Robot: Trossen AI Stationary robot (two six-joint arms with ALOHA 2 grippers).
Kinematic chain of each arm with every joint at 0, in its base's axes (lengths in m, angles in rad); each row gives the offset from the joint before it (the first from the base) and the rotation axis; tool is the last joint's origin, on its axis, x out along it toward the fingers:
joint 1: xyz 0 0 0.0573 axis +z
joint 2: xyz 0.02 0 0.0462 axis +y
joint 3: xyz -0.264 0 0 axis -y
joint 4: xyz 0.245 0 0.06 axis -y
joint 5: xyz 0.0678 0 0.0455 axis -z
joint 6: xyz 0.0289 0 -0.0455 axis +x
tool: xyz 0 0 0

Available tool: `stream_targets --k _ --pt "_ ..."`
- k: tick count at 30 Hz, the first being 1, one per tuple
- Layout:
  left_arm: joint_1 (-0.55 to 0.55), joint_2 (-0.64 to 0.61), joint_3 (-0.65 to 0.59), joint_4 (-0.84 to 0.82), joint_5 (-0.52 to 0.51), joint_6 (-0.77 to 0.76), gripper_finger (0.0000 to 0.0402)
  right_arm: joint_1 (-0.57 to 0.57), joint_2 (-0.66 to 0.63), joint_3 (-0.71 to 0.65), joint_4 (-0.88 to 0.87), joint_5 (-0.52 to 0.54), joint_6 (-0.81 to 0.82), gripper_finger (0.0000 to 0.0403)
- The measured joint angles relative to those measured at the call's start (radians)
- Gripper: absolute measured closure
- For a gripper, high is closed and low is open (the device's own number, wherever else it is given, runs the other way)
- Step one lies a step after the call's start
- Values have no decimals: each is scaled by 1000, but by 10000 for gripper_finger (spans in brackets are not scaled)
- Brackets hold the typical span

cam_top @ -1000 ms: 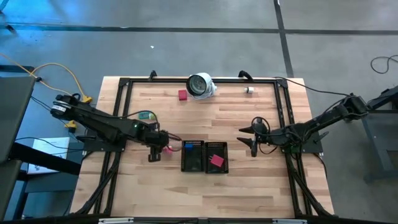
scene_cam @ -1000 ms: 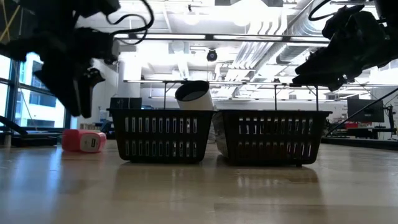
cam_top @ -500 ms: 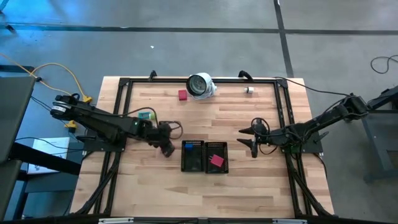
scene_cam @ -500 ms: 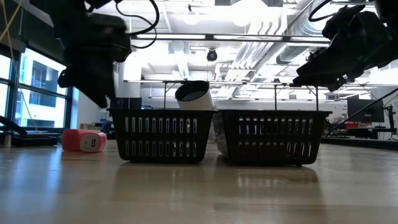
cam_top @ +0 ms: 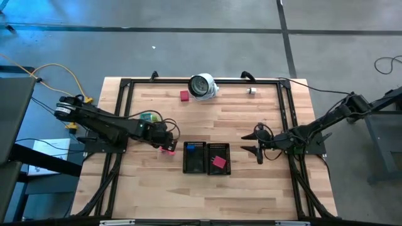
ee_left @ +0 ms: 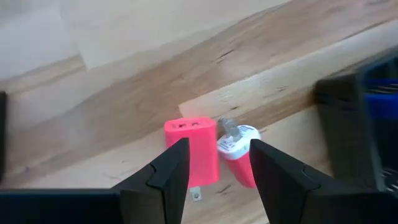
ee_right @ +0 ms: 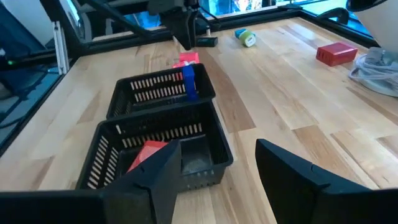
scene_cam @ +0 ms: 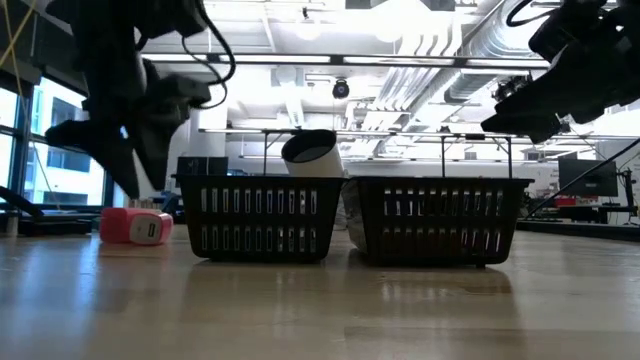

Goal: Pick & Place Office items
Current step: Put the pink charger adapter into the right black bin

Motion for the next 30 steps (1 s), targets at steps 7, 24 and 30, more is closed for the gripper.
stream_targets --k 7,24,30 --pt "-16 76 20 4 52 -27 240 20 0 0 3 15 -26 208" --pt "-17 91 39 -121 41 -52 240 20 0 0 3 15 -30 208" --pt "-8 131 42 -110 55 -45 240 20 0 0 1 15 -30 208"
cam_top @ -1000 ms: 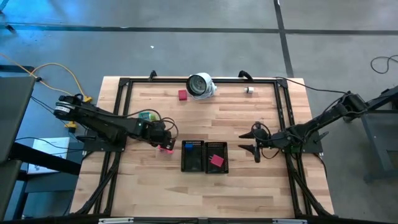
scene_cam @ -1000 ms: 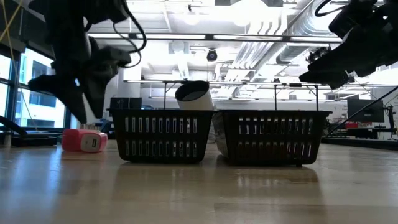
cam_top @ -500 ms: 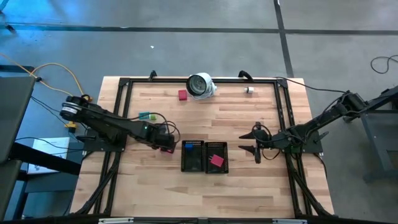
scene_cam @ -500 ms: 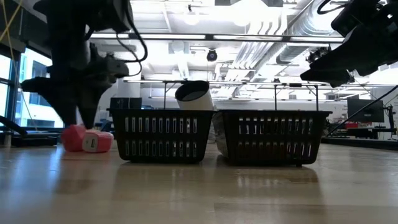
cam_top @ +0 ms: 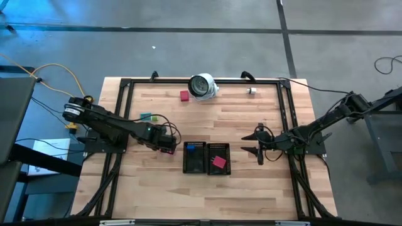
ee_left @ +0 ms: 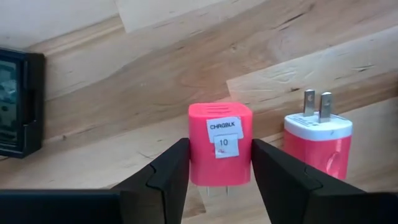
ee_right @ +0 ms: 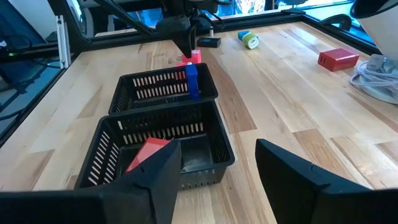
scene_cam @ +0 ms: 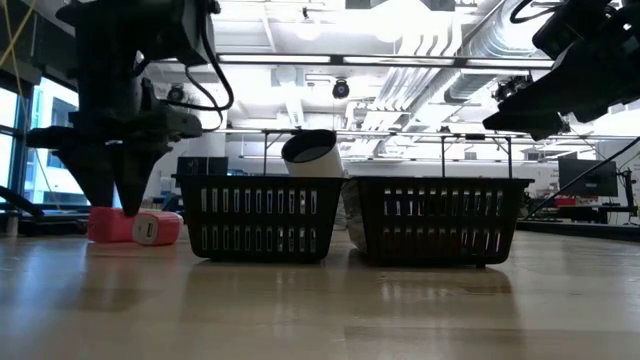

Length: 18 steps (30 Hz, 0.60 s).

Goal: Pick & Place Office items
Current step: Put the pink charger adapter into the right black bin

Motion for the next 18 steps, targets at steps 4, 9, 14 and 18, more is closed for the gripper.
stream_targets --k 4,9,14,18 --pt "1 48 3 11 35 21 240 0 0 0 -7 0 0 208" --pt "4 69 17 18 47 20 240 0 0 0 -9 -1 1 208" --pt "13 77 18 18 54 17 240 0 0 0 -19 -3 3 208" --pt "13 78 17 18 47 17 240 0 0 0 -21 -3 3 208"
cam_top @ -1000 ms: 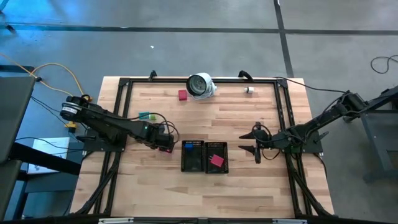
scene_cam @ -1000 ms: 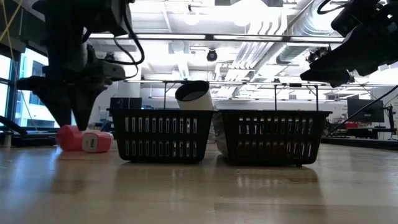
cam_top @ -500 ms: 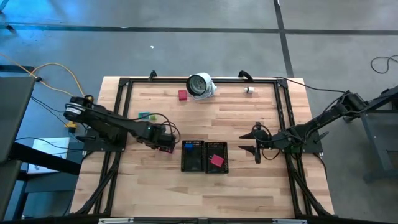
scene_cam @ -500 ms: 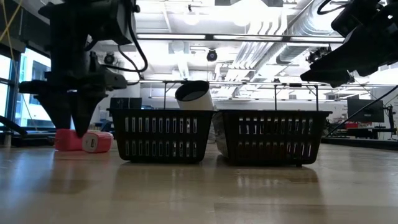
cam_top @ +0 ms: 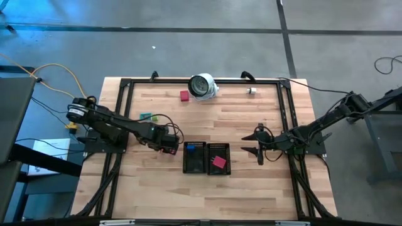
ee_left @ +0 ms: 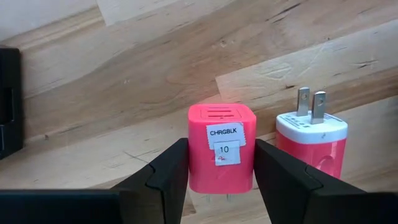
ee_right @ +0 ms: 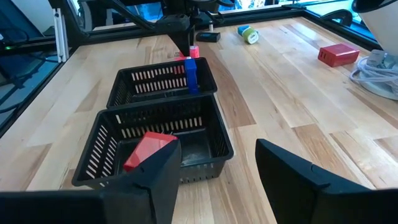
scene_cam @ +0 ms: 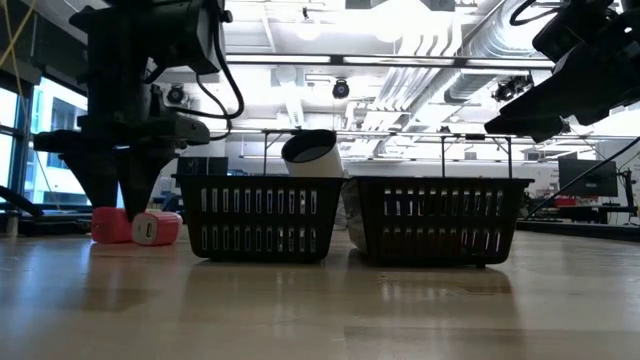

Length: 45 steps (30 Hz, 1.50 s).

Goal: Pick & Place Office items
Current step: Put the pink charger adapter into the right black bin

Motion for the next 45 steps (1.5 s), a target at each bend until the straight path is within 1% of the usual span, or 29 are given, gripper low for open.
stream_targets --k 3,8,13,23,28,34,38,45 --pt "0 4 -1 1 -5 0 240 0 0 0 0 0 0 208" --pt "0 48 -1 -10 -6 7 240 0 0 0 0 0 0 208" --pt "0 97 2 -5 20 26 240 0 0 0 0 0 0 208" --pt "-1 98 1 -3 20 42 241 0 0 0 0 0 0 208" --pt "-2 98 1 -2 21 77 257 0 0 0 0 0 0 208" --pt "-2 98 1 0 21 132 257 0 0 0 0 0 0 208" --pt "-3 89 3 1 0 161 257 0 0 0 1 0 0 208" --pt "-4 18 22 -13 -76 191 257 0 0 0 2 0 3 208"
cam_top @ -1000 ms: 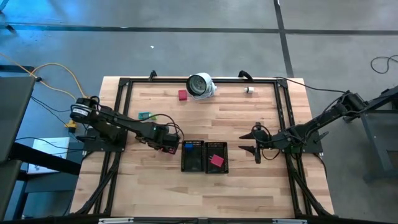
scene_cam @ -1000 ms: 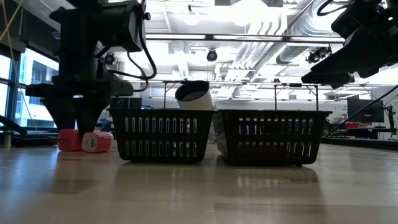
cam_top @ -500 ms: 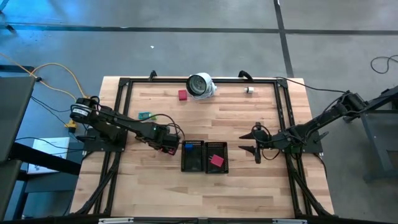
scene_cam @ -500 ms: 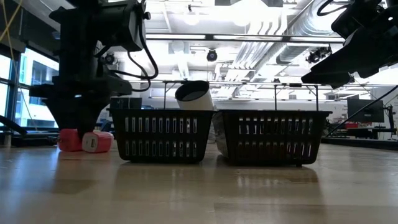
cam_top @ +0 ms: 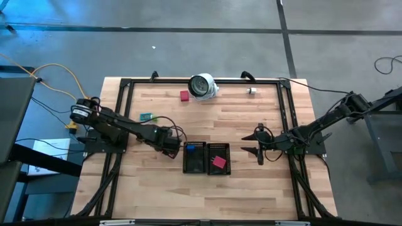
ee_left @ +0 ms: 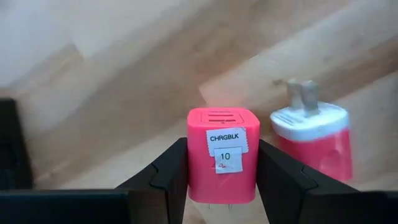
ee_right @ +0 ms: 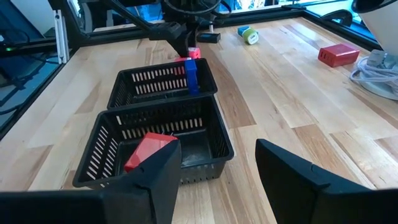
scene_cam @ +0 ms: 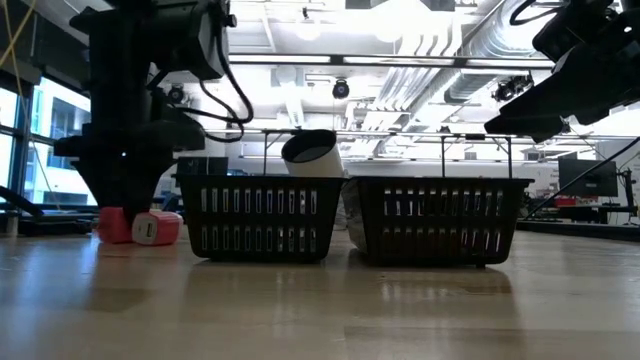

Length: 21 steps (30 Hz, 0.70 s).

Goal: Pick & Place Office items
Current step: Put the pink charger adapter into the right black bin

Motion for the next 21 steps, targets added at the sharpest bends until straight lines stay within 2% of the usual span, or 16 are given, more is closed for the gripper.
stream_targets --k 13,17,21 --pt "2 -192 5 13 -102 117 258 0 0 0 16 0 1 208" --pt "2 -265 6 97 -103 257 258 0 0 0 47 0 1 208" --pt "-15 -324 7 235 -102 486 258 0 0 0 104 0 1 208"
